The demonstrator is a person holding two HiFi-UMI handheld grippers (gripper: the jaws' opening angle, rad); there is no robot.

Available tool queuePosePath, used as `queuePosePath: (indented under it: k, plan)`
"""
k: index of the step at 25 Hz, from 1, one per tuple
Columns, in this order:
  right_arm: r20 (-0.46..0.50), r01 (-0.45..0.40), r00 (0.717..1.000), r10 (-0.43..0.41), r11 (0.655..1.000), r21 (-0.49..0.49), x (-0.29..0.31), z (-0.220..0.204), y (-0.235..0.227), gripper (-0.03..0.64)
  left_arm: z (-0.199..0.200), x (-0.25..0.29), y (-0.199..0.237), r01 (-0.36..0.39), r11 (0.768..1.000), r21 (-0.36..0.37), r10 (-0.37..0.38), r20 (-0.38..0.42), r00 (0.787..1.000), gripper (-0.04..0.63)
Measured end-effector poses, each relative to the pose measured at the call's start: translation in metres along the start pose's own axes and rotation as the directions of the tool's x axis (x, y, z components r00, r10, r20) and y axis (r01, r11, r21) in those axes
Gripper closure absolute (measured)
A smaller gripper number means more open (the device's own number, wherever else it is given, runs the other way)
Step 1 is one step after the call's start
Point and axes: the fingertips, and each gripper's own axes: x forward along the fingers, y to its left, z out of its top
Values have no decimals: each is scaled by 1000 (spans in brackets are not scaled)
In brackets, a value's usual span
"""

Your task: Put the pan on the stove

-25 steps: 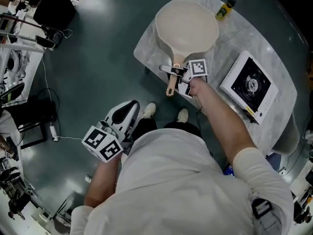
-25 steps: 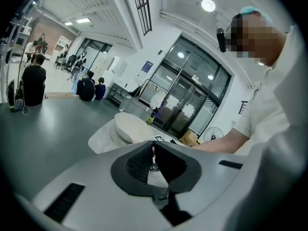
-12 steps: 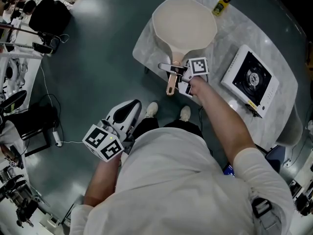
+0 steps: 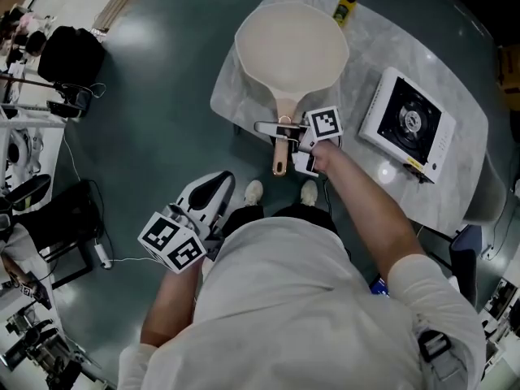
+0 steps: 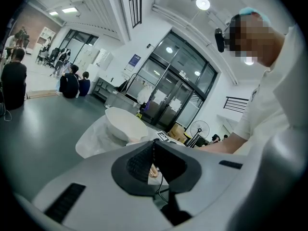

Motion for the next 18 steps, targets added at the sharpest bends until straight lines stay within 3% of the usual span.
queuePosePath:
  k: [8, 18]
  plan:
    - [1, -68, 998, 68, 997, -40, -12, -17, 71, 606, 1, 3, -9, 64, 998, 26, -64, -10, 998, 575]
    - [134, 28, 991, -17, 996, -80, -120, -38, 135, 603, -8, 57, -54, 251, 966, 57, -246, -75, 966, 575]
